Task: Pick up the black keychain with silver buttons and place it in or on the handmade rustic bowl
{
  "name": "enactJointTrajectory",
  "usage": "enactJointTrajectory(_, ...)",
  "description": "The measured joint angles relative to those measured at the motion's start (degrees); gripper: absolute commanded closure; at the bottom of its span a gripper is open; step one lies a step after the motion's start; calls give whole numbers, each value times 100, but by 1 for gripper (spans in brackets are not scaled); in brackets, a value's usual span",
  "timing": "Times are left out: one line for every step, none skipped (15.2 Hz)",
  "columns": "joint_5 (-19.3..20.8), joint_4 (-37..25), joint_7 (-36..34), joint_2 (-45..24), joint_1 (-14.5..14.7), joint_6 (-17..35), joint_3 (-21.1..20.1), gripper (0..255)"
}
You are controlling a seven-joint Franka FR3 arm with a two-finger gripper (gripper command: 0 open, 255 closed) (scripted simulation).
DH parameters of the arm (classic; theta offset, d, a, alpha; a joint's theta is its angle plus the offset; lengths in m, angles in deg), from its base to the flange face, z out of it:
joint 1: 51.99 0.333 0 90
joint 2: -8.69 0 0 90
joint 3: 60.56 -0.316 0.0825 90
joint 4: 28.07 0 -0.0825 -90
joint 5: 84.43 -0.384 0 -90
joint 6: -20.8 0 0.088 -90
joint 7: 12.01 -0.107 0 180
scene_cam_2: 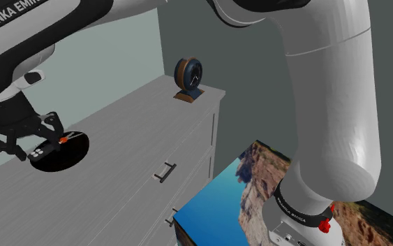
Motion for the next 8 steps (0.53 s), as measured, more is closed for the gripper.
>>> enactJointTrajectory(16,3,-5,-27,7,26,10,255)
enactJointTrajectory(25,13,-16,-40,14,46,15,255)
enactJointTrajectory(27,20,-17,-42,14,55,16,255)
enactJointTrajectory(28,25,-19,-41,13,60,15,255)
enactJointTrajectory(28,28,-20,-41,13,63,15,255)
enactJointTrajectory(28,29,-20,-40,13,64,15,255)
enactJointTrajectory(28,29,-20,-40,13,64,15,255)
enactJointTrajectory(28,29,-20,-40,13,64,15,0)
